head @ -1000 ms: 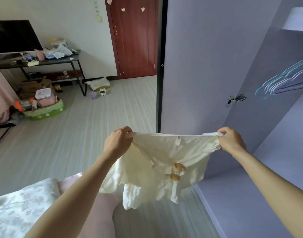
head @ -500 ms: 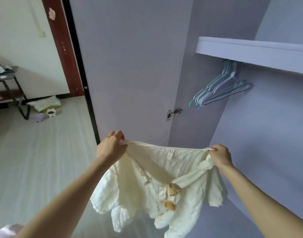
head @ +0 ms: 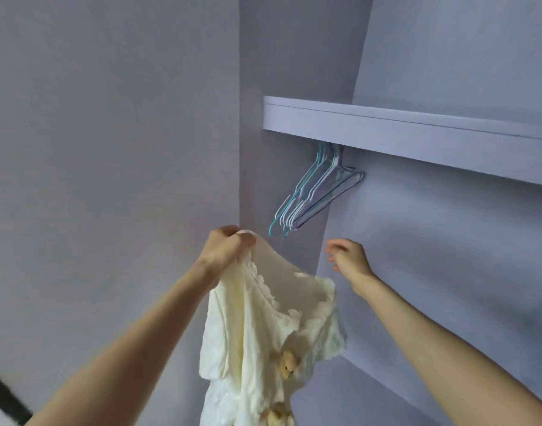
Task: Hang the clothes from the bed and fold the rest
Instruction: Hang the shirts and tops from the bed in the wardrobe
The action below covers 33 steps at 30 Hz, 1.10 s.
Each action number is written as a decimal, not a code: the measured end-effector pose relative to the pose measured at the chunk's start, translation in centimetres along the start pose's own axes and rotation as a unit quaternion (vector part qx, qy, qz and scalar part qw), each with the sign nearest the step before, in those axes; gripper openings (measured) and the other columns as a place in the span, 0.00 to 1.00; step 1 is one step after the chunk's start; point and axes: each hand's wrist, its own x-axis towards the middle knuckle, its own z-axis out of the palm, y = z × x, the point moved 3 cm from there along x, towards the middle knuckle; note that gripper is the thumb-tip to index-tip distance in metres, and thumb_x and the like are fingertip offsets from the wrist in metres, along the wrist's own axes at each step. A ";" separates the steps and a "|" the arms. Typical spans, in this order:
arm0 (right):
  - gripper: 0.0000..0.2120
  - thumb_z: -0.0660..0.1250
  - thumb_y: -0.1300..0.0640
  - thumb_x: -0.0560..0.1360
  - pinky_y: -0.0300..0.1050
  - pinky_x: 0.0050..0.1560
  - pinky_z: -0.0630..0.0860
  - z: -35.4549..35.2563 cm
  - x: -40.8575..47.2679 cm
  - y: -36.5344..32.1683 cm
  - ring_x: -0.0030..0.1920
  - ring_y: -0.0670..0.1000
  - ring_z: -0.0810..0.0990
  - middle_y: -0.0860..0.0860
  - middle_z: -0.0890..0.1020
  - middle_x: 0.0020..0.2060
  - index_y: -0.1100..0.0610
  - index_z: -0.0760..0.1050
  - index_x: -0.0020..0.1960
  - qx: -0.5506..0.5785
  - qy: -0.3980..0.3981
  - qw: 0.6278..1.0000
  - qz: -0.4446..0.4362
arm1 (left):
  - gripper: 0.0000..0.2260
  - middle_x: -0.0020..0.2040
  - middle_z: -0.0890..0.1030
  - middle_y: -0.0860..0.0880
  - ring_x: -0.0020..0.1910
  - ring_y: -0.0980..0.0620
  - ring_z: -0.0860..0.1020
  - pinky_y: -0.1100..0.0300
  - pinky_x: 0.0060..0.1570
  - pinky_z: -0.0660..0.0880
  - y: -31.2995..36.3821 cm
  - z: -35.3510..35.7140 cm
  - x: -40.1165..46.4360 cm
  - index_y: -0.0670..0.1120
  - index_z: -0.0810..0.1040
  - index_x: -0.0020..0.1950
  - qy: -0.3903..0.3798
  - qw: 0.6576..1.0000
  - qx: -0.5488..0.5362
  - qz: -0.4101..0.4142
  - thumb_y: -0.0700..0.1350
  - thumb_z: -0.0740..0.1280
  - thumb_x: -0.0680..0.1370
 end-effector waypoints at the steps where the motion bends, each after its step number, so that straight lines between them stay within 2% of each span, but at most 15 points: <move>1: 0.11 0.59 0.65 0.78 0.40 0.37 0.71 0.9 1.4 -0.9 0.37 0.49 0.74 0.57 0.78 0.50 0.61 0.75 0.58 0.025 0.008 1.000 0.003 | 0.07 0.30 0.74 0.48 0.32 0.47 0.71 0.60 0.31 0.67 0.3 0.2 1.3 0.43 0.75 0.35 0.024 0.998 0.047 0.037 0.42 0.66 0.73; 3: 0.09 0.58 0.64 0.79 0.39 0.34 0.70 2.8 4.5 -2.5 0.35 0.47 0.73 0.55 0.77 0.47 0.58 0.73 0.57 0.075 0.022 0.997 0.027 | 0.07 0.34 0.77 0.47 0.38 0.44 0.73 0.57 0.37 0.70 0.6 0.8 3.5 0.45 0.74 0.37 0.061 0.979 0.158 0.116 0.46 0.66 0.73; 6: 0.03 0.58 0.61 0.79 0.40 0.33 0.68 5.2 7.9 -3.8 0.32 0.48 0.69 0.54 0.72 0.37 0.57 0.69 0.48 0.130 0.040 0.988 0.072 | 0.06 0.44 0.81 0.43 0.47 0.38 0.76 0.55 0.41 0.69 0.6 1.5 5.4 0.49 0.76 0.45 0.092 0.935 0.278 0.201 0.49 0.63 0.74; 9: 0.13 0.58 0.59 0.79 0.38 0.28 0.62 6.8 10.3 -4.0 0.25 0.49 0.65 0.53 0.69 0.29 0.57 0.67 0.36 0.150 0.049 0.983 0.091 | 0.07 0.45 0.82 0.43 0.46 0.36 0.76 0.56 0.37 0.65 0.3 1.6 6.5 0.48 0.75 0.48 0.114 0.907 0.316 0.253 0.50 0.62 0.74; 11: 0.15 0.58 0.62 0.79 0.35 0.21 0.60 7.2 10.9 -3.9 0.19 0.48 0.68 0.55 0.69 0.26 0.58 0.67 0.33 0.138 0.065 0.984 0.089 | 0.07 0.44 0.82 0.44 0.45 0.36 0.76 0.57 0.36 0.64 -0.1 1.6 7.0 0.47 0.74 0.48 0.118 0.900 0.317 0.274 0.49 0.62 0.75; 12: 0.15 0.57 0.63 0.79 0.35 0.20 0.63 7.2 10.9 -3.8 0.19 0.49 0.70 0.55 0.69 0.26 0.59 0.67 0.34 0.123 0.077 0.986 0.084 | 0.07 0.43 0.82 0.44 0.44 0.36 0.76 0.57 0.36 0.64 -0.2 1.5 7.1 0.47 0.74 0.48 0.114 0.899 0.317 0.280 0.49 0.62 0.75; 14: 0.11 0.57 0.63 0.79 0.41 0.27 0.67 6.8 10.9 -3.5 0.27 0.54 0.71 0.55 0.69 0.27 0.61 0.68 0.38 0.087 0.114 0.988 0.066 | 0.07 0.43 0.82 0.44 0.44 0.37 0.77 0.57 0.36 0.65 -0.4 1.5 7.4 0.46 0.74 0.48 0.108 0.898 0.314 0.288 0.49 0.62 0.76; 17: 0.09 0.57 0.63 0.79 0.44 0.30 0.68 5.8 10.6 -3.2 0.29 0.53 0.68 0.55 0.69 0.29 0.61 0.68 0.40 0.104 0.118 0.986 0.047 | 0.08 0.44 0.82 0.44 0.44 0.37 0.77 0.55 0.37 0.66 -0.8 1.8 7.3 0.45 0.74 0.49 0.102 0.899 0.312 0.289 0.49 0.61 0.77; 19: 0.07 0.57 0.63 0.79 0.38 0.25 0.70 4.7 10.0 -3.2 0.29 0.49 0.69 0.52 0.72 0.31 0.59 0.70 0.43 0.114 0.110 0.986 0.042 | 0.08 0.45 0.81 0.44 0.44 0.37 0.77 0.56 0.37 0.65 -1.1 2.2 6.9 0.44 0.74 0.49 0.088 0.902 0.310 0.287 0.48 0.61 0.77; 22: 0.05 0.57 0.63 0.80 0.31 0.18 0.66 2.8 9.1 -3.2 0.28 0.47 0.68 0.51 0.72 0.33 0.59 0.71 0.48 0.137 0.107 0.984 0.040 | 0.07 0.44 0.81 0.44 0.43 0.37 0.76 0.57 0.36 0.64 -1.8 3.0 6.1 0.45 0.73 0.48 0.069 0.913 0.298 0.268 0.48 0.60 0.77; 27: 0.13 0.56 0.65 0.79 0.30 0.18 0.62 0.3 7.6 -3.1 0.16 0.41 0.64 0.52 0.70 0.32 0.56 0.69 0.38 0.191 0.102 0.976 0.038 | 0.07 0.46 0.81 0.44 0.46 0.37 0.76 0.57 0.38 0.65 -2.6 4.1 4.4 0.46 0.73 0.49 0.056 0.921 0.305 0.236 0.48 0.60 0.78; 29: 0.13 0.56 0.65 0.79 0.32 0.19 0.63 -0.5 6.6 -2.6 0.17 0.43 0.64 0.52 0.69 0.31 0.56 0.68 0.37 0.207 0.102 0.972 0.040 | 0.07 0.47 0.80 0.44 0.47 0.38 0.76 0.57 0.38 0.65 -2.9 4.5 3.8 0.46 0.73 0.49 0.047 0.922 0.311 0.227 0.48 0.60 0.78; 33: 0.12 0.57 0.63 0.80 0.38 0.30 0.65 -2.7 4.5 -2.0 0.27 0.48 0.64 0.51 0.69 0.31 0.55 0.68 0.38 0.231 0.107 0.966 0.044 | 0.07 0.46 0.80 0.46 0.47 0.40 0.76 0.56 0.40 0.66 -3.1 5.1 2.2 0.45 0.72 0.47 0.041 0.921 0.320 0.220 0.48 0.60 0.78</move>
